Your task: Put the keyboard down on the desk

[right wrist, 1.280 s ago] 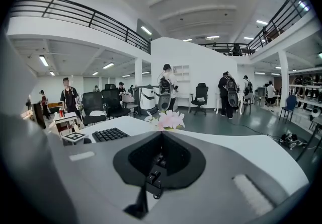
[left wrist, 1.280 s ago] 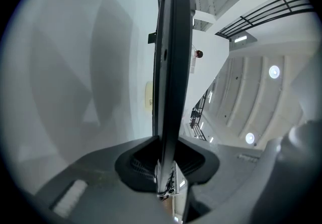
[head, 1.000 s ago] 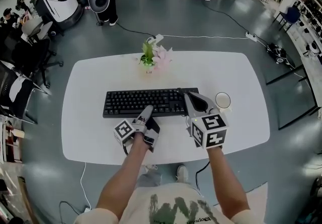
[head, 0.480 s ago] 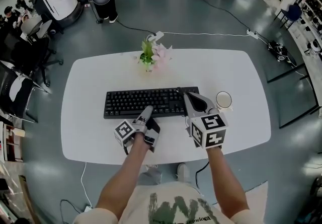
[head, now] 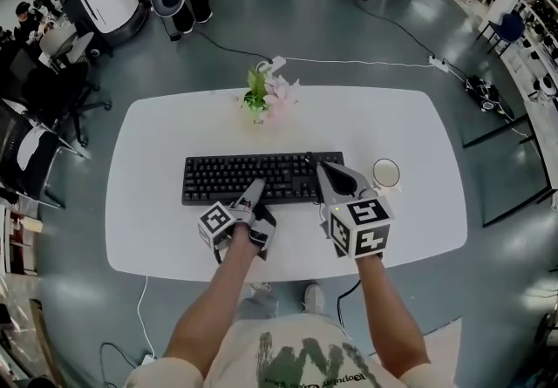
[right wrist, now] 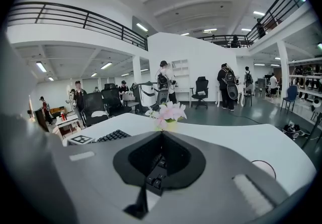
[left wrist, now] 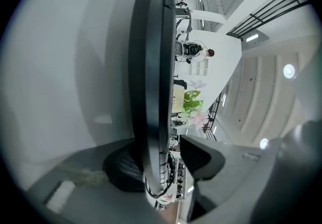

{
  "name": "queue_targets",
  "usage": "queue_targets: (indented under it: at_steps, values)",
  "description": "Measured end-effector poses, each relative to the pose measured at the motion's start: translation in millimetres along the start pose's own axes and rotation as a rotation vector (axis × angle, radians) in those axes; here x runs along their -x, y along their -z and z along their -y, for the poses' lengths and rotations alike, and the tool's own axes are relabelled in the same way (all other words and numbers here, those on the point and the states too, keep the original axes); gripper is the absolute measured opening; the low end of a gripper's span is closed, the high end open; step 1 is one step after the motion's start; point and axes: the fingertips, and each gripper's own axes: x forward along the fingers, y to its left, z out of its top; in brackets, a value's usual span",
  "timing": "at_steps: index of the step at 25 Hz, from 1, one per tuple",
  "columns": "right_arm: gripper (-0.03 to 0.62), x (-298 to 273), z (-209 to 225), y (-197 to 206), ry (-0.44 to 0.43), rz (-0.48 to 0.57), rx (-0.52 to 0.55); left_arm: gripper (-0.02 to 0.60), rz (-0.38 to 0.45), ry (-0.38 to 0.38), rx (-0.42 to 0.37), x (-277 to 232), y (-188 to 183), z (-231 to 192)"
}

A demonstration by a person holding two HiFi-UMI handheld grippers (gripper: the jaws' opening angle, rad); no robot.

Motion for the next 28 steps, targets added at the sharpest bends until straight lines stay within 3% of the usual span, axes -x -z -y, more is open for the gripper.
queue_targets:
  at_steps: [7,16,21,28]
  values:
    - [0.0,3.3,0.2,-1.6,-0.006,0.007,0.001,0.201,0.017,-0.107,-0.017,-2.8,0.5,-5.4]
    - [0.0,10.4,-0.3,1.2,-0.016,-0.001,0.009,0.286,0.009,-0.263,0.054,-6.4,0.8,-5.9]
    - [0.0,9.9,-3.3,3.9,-0.034,-0.001,0.009,0.326,0.059,-0.366,0.047,-5.9,-3.4,-6.4]
    - [0.0,12.6,-2.6,7.4,-0.049,-0.009,0.006,0.377,0.035,-0.426,0.061,-4.7,0.5,-6.0]
